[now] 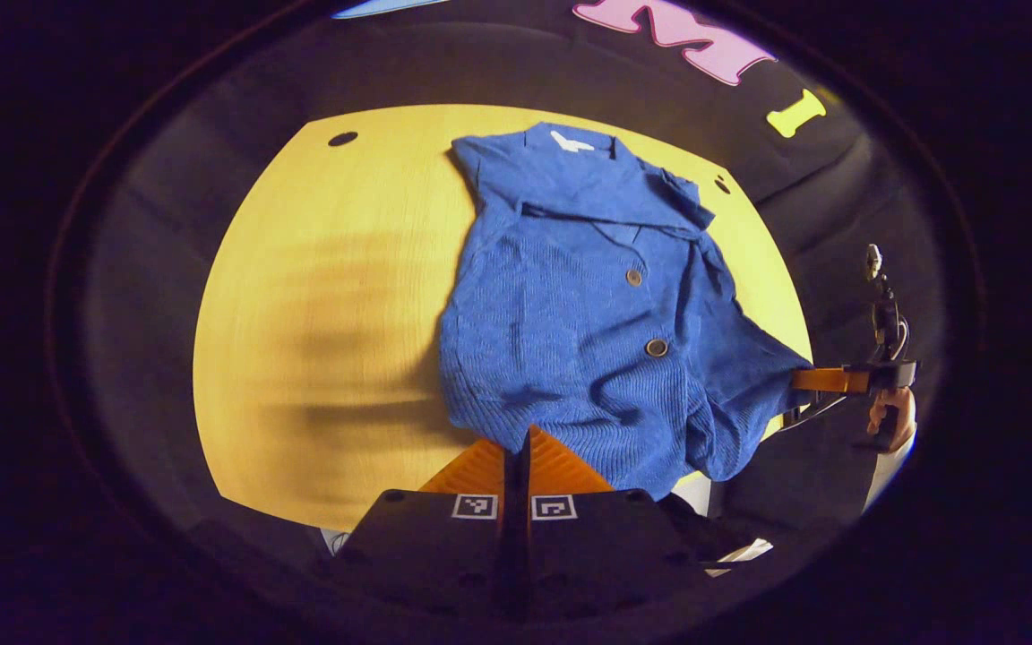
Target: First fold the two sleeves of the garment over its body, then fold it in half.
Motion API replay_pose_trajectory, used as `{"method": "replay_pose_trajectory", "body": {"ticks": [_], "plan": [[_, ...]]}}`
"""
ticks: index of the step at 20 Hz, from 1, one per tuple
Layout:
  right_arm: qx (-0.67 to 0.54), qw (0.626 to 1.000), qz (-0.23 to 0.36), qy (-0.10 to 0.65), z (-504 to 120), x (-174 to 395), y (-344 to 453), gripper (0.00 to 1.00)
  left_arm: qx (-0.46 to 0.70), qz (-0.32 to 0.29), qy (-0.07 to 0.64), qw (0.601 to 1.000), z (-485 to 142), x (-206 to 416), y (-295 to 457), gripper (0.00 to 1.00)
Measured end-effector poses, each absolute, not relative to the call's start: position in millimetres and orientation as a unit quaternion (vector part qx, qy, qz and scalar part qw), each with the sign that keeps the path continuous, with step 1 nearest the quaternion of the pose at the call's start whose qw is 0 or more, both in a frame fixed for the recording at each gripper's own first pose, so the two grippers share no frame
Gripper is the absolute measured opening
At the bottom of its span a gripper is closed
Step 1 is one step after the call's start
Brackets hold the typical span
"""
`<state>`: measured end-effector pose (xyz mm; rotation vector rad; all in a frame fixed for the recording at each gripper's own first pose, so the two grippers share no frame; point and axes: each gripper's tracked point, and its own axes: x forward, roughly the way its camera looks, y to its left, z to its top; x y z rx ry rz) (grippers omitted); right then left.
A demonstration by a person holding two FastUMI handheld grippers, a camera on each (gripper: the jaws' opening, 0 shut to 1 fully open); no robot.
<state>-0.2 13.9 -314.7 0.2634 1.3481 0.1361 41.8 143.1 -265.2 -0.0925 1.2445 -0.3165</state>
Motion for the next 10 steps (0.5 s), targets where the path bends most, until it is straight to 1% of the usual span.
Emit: {"method": "replay_pose_trajectory", "body": {"ticks": [3, 6, 8, 10], "plan": [[0.131, 0.811, 0.069, 0.566, -271, 61, 9, 0.05, -0.037, -0.138, 0.539, 0.83, -224, 99, 157, 0.0], [0.126, 0.844, 0.073, 0.517, -235, 129, 3, 0.05, -0.063, -0.118, 0.501, 0.855, -181, 158, 170, 0.0], [0.126, 0.86, 0.072, 0.489, -219, 184, 2, 0.05, -0.086, -0.104, 0.493, 0.86, -162, 190, 169, 0.0], [0.115, 0.869, 0.071, 0.475, -214, 235, -1, 0.05, -0.08, -0.089, 0.485, 0.866, -155, 225, 168, 0.0]]}}
